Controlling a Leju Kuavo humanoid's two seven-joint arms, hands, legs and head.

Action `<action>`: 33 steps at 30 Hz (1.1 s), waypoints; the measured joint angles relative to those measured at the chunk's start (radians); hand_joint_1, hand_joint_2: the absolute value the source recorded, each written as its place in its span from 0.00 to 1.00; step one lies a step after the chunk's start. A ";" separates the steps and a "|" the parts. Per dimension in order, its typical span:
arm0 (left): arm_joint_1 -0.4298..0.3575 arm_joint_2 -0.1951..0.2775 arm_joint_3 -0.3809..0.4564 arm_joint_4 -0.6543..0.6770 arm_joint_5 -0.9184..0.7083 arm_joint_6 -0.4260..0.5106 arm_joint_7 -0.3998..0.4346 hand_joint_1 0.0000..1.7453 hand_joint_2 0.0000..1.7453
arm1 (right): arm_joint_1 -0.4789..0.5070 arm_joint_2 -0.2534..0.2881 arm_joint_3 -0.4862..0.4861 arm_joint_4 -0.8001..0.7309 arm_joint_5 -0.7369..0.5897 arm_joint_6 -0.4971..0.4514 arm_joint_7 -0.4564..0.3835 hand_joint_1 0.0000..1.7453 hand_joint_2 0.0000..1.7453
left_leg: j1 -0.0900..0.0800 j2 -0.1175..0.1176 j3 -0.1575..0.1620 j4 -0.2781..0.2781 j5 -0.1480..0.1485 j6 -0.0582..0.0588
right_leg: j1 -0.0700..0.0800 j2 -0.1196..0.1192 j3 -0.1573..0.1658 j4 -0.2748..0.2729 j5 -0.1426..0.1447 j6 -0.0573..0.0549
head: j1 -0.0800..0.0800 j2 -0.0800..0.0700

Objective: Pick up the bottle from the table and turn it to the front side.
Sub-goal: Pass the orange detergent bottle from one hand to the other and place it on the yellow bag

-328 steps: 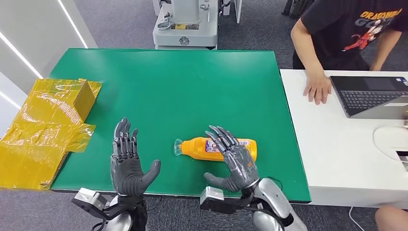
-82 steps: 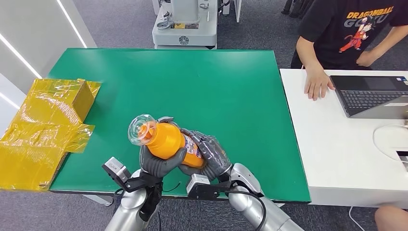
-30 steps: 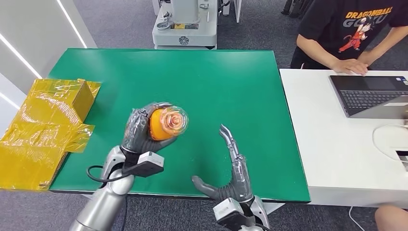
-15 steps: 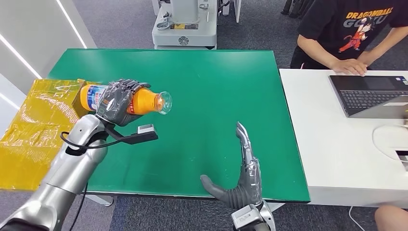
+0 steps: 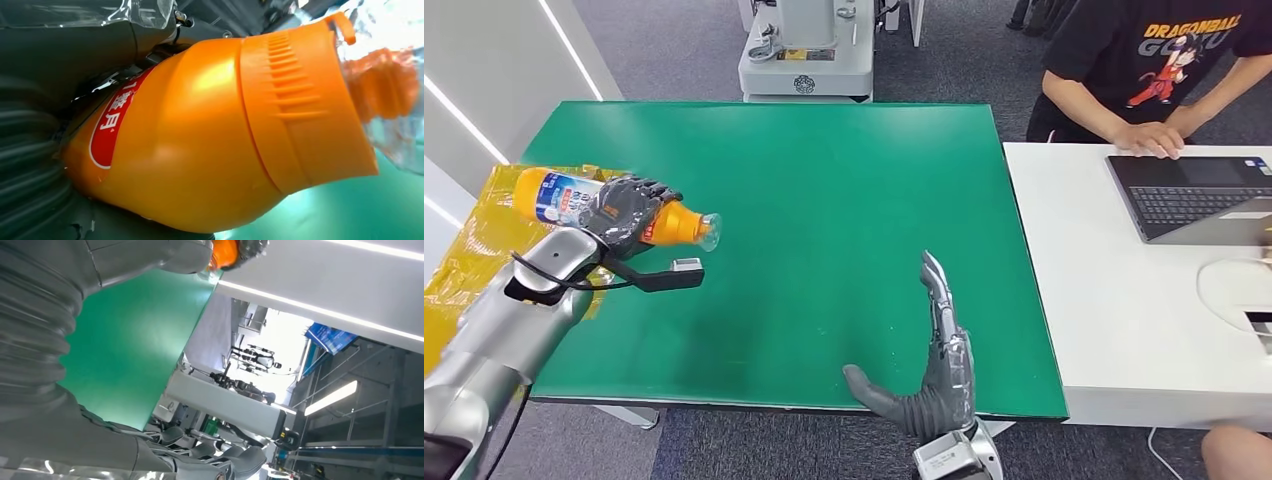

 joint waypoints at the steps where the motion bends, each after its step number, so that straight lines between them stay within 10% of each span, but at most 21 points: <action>1: 0.004 0.011 -0.002 0.012 -0.015 -0.001 0.015 1.00 1.00 | 0.001 0.004 -0.003 -0.004 0.005 0.009 0.003 0.00 1.00 | 0.000 0.000 0.000 0.000 0.000 0.000 | 0.000 0.000 0.000 0.000 0.000 0.000 | 0.000 0.000; 28: -0.007 -0.047 -0.004 0.411 -0.083 -0.027 -0.027 1.00 1.00 | -0.021 0.062 -0.015 -0.013 0.032 0.087 0.024 0.00 1.00 | 0.000 -0.006 0.003 0.000 0.001 0.000 | 0.000 -0.007 0.005 0.000 -0.001 0.000 | 0.000 0.000; 32: -0.021 -0.077 -0.004 0.426 -0.077 -0.022 -0.030 0.06 1.00 | -0.021 0.065 -0.015 -0.013 0.033 0.076 0.025 0.00 1.00 | 0.000 -0.007 0.004 0.000 0.001 0.000 | 0.000 -0.008 0.006 0.000 -0.001 0.000 | 0.000 0.000; 33: -0.023 -0.085 -0.002 0.430 -0.068 -0.023 -0.021 0.00 1.00 | -0.021 0.066 -0.015 -0.013 0.033 0.072 0.025 0.00 1.00 | 0.000 -0.007 0.004 0.000 0.001 0.000 | 0.000 -0.008 0.006 0.000 -0.001 0.000 | 0.000 0.000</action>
